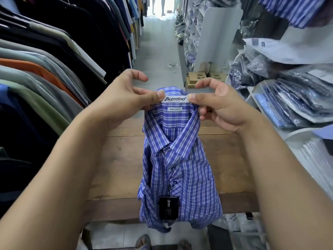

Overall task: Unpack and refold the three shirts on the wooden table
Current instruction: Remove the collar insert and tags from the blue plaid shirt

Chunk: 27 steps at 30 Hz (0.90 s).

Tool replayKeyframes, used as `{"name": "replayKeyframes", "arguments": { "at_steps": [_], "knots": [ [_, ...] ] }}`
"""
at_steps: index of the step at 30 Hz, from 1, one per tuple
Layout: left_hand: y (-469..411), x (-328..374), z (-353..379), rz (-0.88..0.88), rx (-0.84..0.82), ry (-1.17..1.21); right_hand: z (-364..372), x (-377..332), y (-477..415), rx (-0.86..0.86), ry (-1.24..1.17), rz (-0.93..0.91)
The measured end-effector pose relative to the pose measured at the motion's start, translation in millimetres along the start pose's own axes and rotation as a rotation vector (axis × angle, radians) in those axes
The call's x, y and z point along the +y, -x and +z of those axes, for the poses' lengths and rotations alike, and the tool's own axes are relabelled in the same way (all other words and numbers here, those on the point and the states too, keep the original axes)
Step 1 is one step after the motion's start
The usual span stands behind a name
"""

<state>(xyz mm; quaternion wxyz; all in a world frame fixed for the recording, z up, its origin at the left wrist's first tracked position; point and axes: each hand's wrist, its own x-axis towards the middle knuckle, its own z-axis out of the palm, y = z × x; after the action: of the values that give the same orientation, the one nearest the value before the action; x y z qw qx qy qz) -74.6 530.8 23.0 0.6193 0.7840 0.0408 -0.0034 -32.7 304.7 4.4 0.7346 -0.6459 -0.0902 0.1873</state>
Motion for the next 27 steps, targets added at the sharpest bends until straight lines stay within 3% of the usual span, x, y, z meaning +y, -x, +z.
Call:
{"name": "replayKeyframes", "arguments": {
  "at_steps": [9, 21, 27],
  "knots": [
    [12, 45, -10, 0.032, -0.051, 0.005, -1, -45, 11, -0.076, 0.053, -0.045],
    [27, 58, -14, 0.091, -0.064, 0.043, 5, -58, 27, -0.106, 0.042, -0.11],
    [32, 57, -17, 0.138, -0.148, 0.037, 4, -56, 32, -0.183, 0.019, -0.113]
  ]
}}
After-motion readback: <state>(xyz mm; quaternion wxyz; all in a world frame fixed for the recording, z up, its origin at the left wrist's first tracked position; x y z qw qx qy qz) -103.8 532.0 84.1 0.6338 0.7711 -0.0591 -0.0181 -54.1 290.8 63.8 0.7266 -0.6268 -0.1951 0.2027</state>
